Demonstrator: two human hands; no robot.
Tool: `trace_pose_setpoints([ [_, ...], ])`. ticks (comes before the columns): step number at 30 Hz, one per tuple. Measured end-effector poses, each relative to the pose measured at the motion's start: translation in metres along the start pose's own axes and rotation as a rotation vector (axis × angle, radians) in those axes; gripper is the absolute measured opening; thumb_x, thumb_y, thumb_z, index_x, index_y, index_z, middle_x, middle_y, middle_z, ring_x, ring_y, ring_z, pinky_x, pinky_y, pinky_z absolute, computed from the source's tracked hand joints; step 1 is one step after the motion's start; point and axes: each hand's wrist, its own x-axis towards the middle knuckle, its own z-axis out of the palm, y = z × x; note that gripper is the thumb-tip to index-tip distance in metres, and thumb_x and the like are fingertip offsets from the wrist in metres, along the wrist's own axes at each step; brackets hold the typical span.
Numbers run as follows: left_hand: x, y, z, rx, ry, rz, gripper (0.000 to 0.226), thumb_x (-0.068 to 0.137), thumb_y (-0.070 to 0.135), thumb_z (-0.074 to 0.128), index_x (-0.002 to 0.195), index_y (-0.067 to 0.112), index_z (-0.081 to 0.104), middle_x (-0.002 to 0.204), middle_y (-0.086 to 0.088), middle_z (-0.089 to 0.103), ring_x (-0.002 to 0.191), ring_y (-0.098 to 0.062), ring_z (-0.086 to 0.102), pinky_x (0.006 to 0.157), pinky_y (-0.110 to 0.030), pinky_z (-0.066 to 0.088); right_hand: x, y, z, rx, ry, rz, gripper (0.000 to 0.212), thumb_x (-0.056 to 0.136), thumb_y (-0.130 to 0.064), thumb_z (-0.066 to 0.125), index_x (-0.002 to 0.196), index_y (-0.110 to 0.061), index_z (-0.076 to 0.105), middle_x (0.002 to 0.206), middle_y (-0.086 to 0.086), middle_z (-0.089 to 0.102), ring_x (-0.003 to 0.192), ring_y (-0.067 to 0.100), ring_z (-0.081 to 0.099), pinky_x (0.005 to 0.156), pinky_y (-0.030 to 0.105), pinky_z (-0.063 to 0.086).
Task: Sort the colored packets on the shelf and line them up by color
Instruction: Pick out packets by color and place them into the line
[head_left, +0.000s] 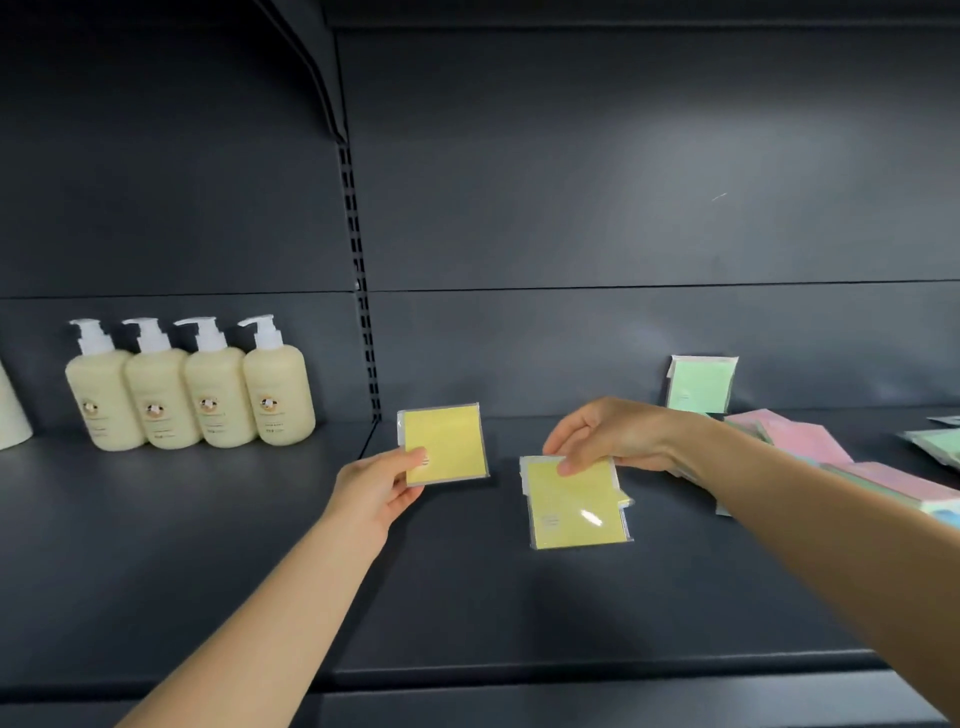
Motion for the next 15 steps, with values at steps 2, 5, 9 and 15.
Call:
trace_pose_setpoints([
  [2, 0.002, -0.005, -0.007, -0.029, -0.016, 0.018, 0.009, 0.083, 0.000, 0.066, 0.090, 0.005, 0.063, 0.091, -0.009, 0.068, 0.083, -0.017, 0.064, 0.073, -0.026, 0.049, -0.001, -0.001, 0.000, -0.022, -0.082, -0.005, 0.027, 0.077, 0.006, 0.070, 0.100, -0.009, 0.068, 0.091, 0.005, 0.073, 0.082, 0.013, 0.069, 0.073, 0.019, 0.051],
  [5, 0.005, -0.008, -0.013, -0.050, -0.065, 0.037, 0.021, 0.084, 0.001, 0.064, 0.105, 0.002, 0.063, 0.099, -0.012, 0.070, 0.091, -0.020, 0.066, 0.077, -0.027, 0.049, -0.005, -0.004, 0.001, -0.100, -0.113, -0.024, 0.023, 0.077, 0.003, 0.071, 0.098, -0.006, 0.071, 0.092, 0.006, 0.073, 0.084, 0.015, 0.068, 0.078, 0.020, 0.050],
  [9, 0.005, -0.010, -0.013, 0.014, -0.102, 0.059, 0.025, 0.084, 0.002, 0.064, 0.109, 0.002, 0.064, 0.104, -0.013, 0.070, 0.095, -0.022, 0.066, 0.076, -0.027, 0.050, -0.008, -0.006, 0.004, -0.158, -0.116, -0.058, 0.013, 0.080, -0.007, 0.072, 0.091, -0.013, 0.072, 0.091, 0.003, 0.072, 0.085, 0.012, 0.066, 0.081, 0.022, 0.048],
  [15, 0.003, -0.010, -0.012, 0.021, -0.088, 0.067, 0.019, 0.083, 0.002, 0.066, 0.102, 0.005, 0.063, 0.100, -0.011, 0.069, 0.092, -0.019, 0.065, 0.077, -0.028, 0.049, -0.010, -0.002, 0.010, -0.247, -0.067, -0.058, 0.010, 0.083, -0.022, 0.071, 0.091, -0.026, 0.068, 0.085, -0.008, 0.070, 0.078, 0.004, 0.062, 0.079, 0.027, 0.043],
])
